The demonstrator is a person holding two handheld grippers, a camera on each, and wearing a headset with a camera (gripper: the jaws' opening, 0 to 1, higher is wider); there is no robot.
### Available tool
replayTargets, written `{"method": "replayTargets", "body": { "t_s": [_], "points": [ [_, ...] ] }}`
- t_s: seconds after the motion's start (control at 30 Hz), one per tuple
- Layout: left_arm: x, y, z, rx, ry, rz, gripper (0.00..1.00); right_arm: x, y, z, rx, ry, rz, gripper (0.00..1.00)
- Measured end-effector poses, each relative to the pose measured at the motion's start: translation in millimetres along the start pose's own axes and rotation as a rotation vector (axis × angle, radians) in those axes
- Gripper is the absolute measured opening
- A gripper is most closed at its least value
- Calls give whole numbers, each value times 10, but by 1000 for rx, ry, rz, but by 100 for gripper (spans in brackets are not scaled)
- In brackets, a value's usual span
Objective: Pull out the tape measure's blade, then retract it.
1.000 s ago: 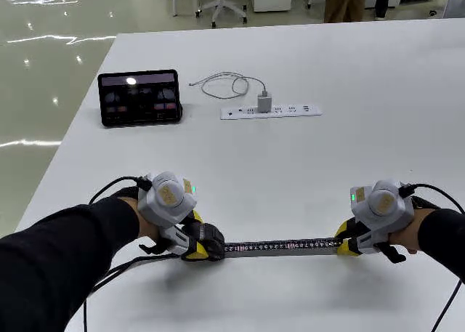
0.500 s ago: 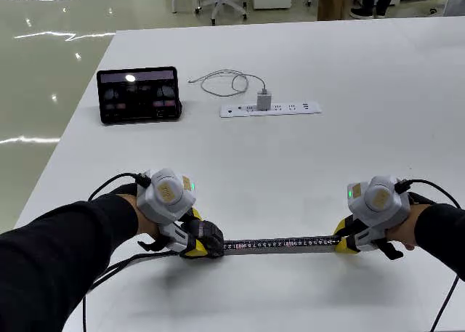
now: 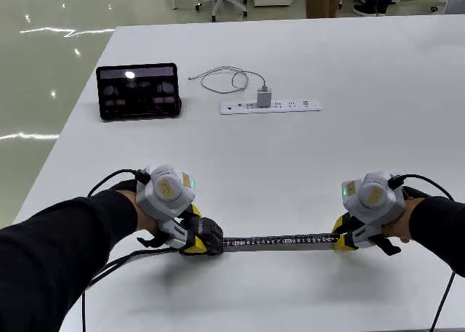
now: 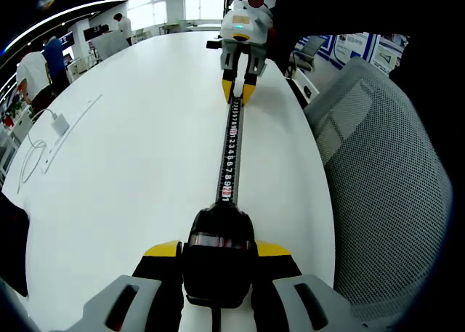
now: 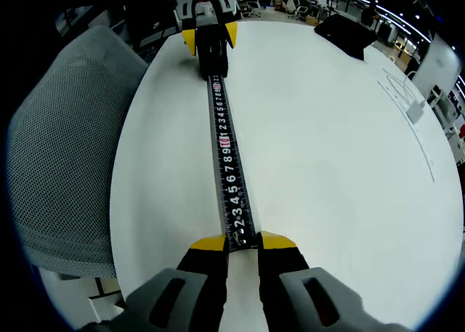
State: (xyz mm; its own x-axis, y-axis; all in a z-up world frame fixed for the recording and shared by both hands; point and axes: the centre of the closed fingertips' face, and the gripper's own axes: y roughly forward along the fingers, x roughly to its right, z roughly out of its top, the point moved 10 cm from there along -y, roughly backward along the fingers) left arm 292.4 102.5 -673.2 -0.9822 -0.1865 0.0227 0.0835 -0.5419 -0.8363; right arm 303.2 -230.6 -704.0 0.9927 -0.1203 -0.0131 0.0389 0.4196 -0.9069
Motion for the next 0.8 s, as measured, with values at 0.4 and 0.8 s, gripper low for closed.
{"method": "replayTargets", "body": {
  "t_s": [0.4, 0.8],
  "points": [
    [-3, 0, -3, 1, 3, 0, 32, 11, 11, 53, -32, -52, 19, 15],
    [-12, 0, -6, 0, 3, -5, 32, 106, -112, 42, 8, -7, -27, 45]
  ]
}}
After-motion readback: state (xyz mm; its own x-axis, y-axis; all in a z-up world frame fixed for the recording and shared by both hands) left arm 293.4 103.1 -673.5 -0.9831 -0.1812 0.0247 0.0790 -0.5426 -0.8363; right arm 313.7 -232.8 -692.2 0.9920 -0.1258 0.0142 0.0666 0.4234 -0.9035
